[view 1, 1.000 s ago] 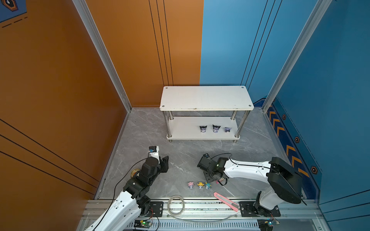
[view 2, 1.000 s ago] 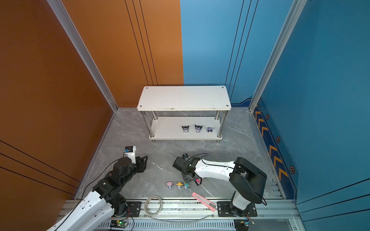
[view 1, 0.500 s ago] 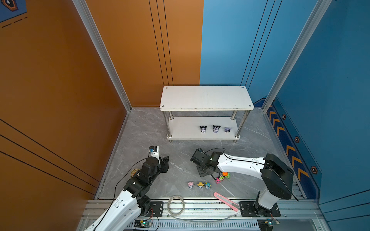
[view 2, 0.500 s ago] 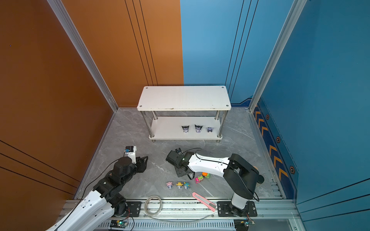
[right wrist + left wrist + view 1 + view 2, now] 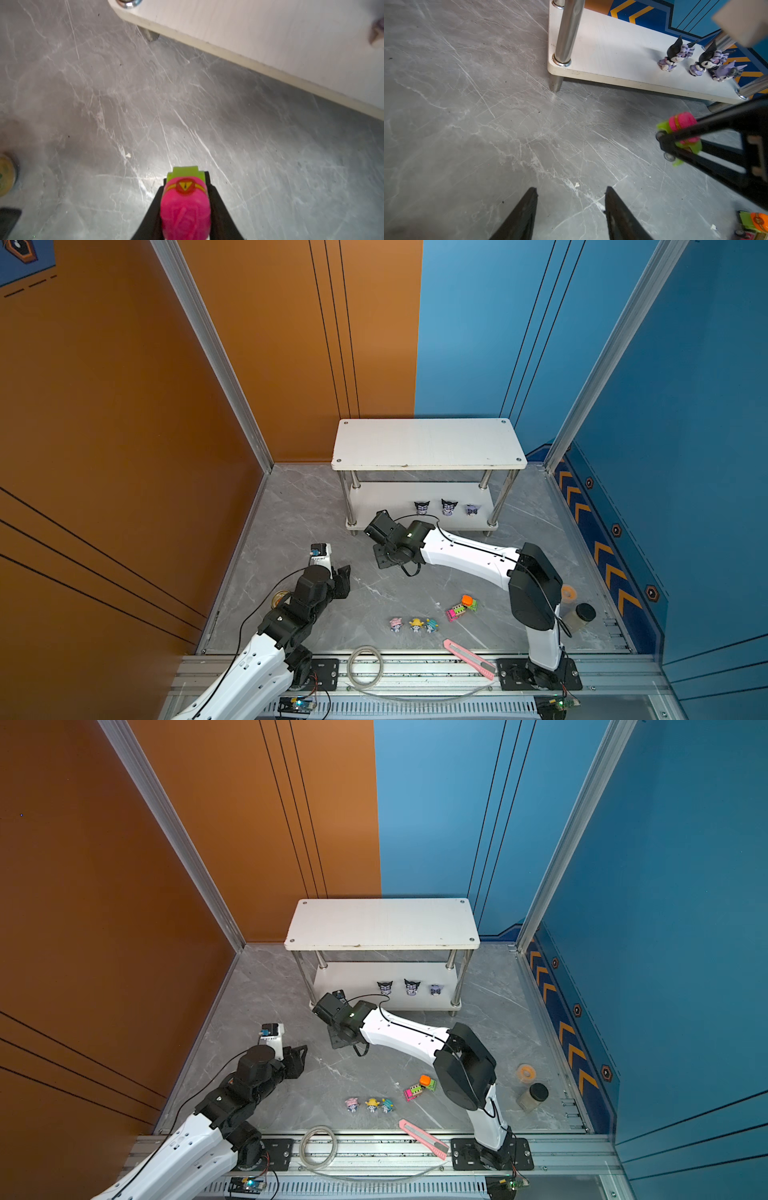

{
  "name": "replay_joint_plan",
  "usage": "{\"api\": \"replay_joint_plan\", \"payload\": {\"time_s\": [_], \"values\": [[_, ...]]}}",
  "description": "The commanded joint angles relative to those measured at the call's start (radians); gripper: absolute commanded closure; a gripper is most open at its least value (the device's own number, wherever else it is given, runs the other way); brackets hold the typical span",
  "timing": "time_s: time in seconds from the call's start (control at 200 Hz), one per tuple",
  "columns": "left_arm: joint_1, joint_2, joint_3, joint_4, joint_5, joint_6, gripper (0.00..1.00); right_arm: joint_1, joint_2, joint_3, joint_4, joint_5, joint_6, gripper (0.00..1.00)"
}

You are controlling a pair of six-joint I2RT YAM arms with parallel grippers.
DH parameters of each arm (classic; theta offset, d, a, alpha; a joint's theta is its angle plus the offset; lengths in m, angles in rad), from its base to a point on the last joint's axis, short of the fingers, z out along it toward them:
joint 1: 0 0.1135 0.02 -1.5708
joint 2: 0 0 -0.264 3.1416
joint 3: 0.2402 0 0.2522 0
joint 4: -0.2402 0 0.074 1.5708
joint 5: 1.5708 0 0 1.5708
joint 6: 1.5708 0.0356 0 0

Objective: Organize plastic toys on shelves
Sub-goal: Pick up the plastic toy from the bottom-center of the table, then place the plastic toy on the shelf.

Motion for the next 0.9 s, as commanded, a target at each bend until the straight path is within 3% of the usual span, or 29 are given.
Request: {"api": "replay_joint_plan", "payload": {"time_s": [0.0,0.32,0.896], "values": [[0.012,0.006,0.002,0.007,0.016,0.013,0.46,-0.038,0.06,0.092,-0.027,-0.023,-0.021,0.95],[0.014,0.038,-0.005,0.058,0.034,0.018,0.46,-0.079,0.197,0.235,0.041,-0.04,-0.025,0.97],[0.016,0.076,-0.001,0.083,0.039,0.019,0.45,-0.093,0.23,0.27,0.103,0.003,-0.039,0.97]]}}
